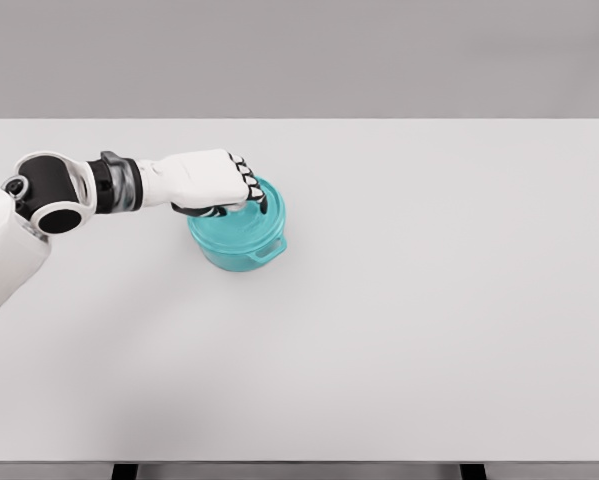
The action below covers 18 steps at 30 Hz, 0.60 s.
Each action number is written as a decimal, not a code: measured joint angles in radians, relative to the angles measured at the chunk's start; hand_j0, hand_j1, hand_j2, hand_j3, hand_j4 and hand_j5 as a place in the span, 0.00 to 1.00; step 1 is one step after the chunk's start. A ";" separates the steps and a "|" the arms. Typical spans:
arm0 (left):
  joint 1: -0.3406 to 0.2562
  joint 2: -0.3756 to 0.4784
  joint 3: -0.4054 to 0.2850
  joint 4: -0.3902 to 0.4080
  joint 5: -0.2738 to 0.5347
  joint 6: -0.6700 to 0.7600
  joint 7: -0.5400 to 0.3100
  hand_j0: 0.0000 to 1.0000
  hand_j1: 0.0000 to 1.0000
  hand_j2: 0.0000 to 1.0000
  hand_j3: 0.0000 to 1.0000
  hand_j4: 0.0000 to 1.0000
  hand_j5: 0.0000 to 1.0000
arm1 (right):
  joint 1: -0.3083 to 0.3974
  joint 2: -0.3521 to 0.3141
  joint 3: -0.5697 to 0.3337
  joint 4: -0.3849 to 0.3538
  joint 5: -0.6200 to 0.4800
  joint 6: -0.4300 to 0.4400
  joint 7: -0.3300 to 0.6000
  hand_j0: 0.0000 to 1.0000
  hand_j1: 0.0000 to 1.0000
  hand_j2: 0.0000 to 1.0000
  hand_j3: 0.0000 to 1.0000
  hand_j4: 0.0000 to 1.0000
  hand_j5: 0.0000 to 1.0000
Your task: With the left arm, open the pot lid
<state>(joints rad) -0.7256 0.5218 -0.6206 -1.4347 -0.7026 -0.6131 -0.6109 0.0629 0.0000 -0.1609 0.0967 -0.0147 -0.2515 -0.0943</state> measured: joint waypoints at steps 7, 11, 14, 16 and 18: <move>0.002 -0.002 0.000 0.009 0.001 0.001 0.001 0.60 0.60 0.60 0.60 0.60 0.60 | 0.000 0.000 0.000 0.000 0.000 0.000 0.000 1.00 1.00 1.00 1.00 1.00 1.00; -0.006 -0.001 0.000 0.009 0.008 0.000 0.000 0.61 0.61 0.61 0.61 0.61 0.61 | 0.000 0.000 0.000 0.000 0.000 0.000 0.000 1.00 1.00 1.00 1.00 1.00 1.00; -0.008 0.002 0.004 0.009 0.013 0.000 0.000 0.61 0.61 0.61 0.61 0.61 0.61 | 0.000 0.000 0.000 0.000 0.000 0.000 0.000 1.00 1.00 1.00 1.00 1.00 1.00; -0.006 0.002 0.005 0.008 0.016 0.000 0.000 0.60 0.60 0.60 0.60 0.60 0.60 | 0.000 0.000 0.000 0.000 0.000 0.000 0.000 1.00 1.00 1.00 1.00 1.00 1.00; -0.008 0.003 0.006 0.008 0.019 0.000 0.000 0.60 0.60 0.60 0.60 0.60 0.60 | 0.000 0.000 0.000 0.000 0.000 0.000 0.000 1.00 1.00 1.00 1.00 1.00 1.00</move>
<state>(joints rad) -0.7332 0.5245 -0.6146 -1.4264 -0.6834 -0.6135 -0.6113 0.0629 0.0000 -0.1609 0.0967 -0.0147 -0.2515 -0.0944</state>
